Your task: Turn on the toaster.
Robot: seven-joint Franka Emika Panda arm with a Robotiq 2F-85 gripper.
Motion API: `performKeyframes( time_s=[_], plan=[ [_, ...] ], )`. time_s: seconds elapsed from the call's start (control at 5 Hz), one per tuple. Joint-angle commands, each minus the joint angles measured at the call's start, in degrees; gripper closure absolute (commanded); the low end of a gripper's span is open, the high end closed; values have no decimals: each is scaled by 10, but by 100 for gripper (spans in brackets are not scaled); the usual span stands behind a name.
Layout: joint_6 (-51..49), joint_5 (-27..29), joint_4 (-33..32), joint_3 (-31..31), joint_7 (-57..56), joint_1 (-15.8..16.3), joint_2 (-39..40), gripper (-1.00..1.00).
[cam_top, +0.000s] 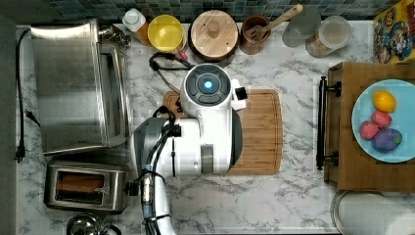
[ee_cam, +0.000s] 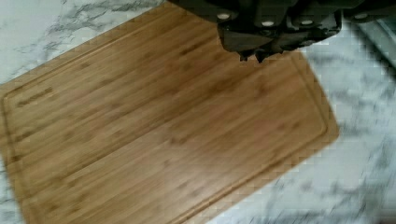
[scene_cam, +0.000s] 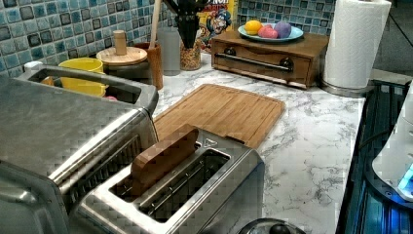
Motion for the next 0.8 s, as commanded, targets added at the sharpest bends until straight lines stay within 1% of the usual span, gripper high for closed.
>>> performKeyframes(
  time_s=[0.2, 0.4, 0.6, 0.8],
  plan=[
    [6, 43, -77, 78, -46, 66, -99, 100],
    [10, 62, -104, 95, -59, 70, -129, 100],
    [-11, 46, -100, 113, -45, 78, -107, 100],
    [-9, 43, -127, 129, -35, 87, -106, 100]
  ],
)
